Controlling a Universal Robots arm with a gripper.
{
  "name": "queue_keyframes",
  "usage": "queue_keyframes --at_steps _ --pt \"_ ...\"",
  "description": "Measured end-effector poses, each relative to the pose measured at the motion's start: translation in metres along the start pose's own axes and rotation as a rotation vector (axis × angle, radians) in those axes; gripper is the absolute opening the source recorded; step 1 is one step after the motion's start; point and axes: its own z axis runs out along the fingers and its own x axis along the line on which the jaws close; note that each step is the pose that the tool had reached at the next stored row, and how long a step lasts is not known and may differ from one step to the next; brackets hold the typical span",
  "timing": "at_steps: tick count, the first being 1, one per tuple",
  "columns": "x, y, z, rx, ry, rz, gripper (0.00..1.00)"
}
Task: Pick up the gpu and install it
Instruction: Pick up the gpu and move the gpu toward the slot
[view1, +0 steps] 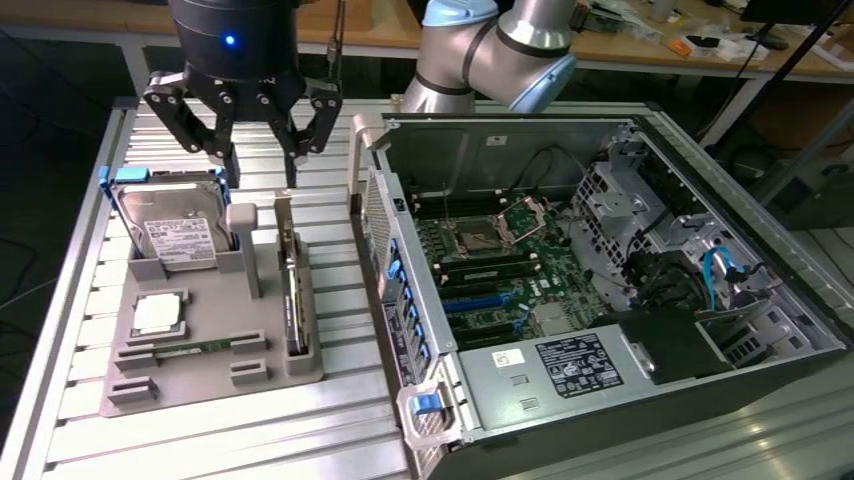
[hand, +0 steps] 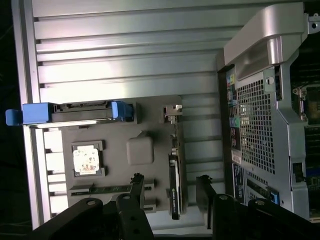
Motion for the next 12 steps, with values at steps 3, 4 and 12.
queue_keyframes --at_steps 3,4,12 --pt "0.000 -0.0009 0.0056 0.0000 0.0011 -0.003 0.54" --pt "0.000 -0.0012 0.0073 0.0000 0.0022 -0.007 0.54" --pt "0.000 -0.0052 0.0235 -0.0005 0.0104 -0.046 0.54"
